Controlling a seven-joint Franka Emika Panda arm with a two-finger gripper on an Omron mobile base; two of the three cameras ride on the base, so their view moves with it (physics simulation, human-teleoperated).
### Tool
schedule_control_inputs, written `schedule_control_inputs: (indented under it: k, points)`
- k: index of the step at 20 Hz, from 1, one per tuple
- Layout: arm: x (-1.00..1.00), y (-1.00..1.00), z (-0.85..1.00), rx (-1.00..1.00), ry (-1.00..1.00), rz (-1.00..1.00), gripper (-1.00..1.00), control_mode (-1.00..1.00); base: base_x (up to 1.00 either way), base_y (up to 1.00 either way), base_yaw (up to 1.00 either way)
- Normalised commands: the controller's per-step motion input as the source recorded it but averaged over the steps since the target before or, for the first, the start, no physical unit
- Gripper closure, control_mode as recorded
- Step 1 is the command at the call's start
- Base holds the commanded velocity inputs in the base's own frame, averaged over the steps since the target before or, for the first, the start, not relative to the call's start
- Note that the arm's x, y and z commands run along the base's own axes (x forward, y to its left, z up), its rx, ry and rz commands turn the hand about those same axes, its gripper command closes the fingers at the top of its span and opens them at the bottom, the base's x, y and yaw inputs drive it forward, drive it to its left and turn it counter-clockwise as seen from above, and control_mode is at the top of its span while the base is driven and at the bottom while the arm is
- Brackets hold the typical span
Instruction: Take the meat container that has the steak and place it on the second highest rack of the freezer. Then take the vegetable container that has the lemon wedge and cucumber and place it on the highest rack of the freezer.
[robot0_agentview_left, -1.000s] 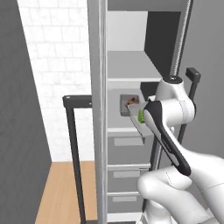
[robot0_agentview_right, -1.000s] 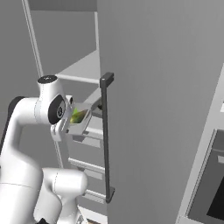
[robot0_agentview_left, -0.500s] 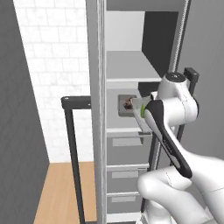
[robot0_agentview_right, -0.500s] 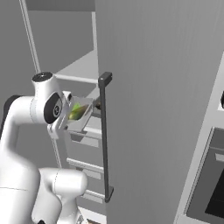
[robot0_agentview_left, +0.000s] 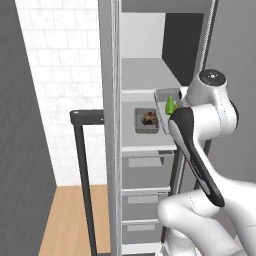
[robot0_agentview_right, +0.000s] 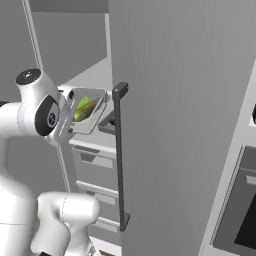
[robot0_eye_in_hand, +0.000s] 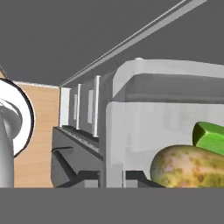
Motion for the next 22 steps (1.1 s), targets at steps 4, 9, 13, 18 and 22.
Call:
schedule_control_inputs:
  k: [4, 9, 13, 18, 22]
  points:
    - [-0.08, 0.02, 0.31, 0.00, -0.09, -0.05, 1.00, -1.00, 0.00, 0.00, 0.00]
    - [0.21, 0.13, 0.35, 0.00, -0.21, -0.02, 1.00, -1.00, 0.00, 0.00, 0.00]
    - [0.64, 0.02, 0.46, 0.00, -0.09, -0.04, 1.00, -1.00, 0.00, 0.00, 0.00]
    - [0.98, 0.00, 0.23, 0.00, 0.03, -0.05, 1.00, -1.00, 0.00, 0.00, 0.00]
    - [1.00, 0.00, 0.12, 0.00, 0.09, -0.02, 1.00, -1.00, 0.00, 0.00, 0.00]
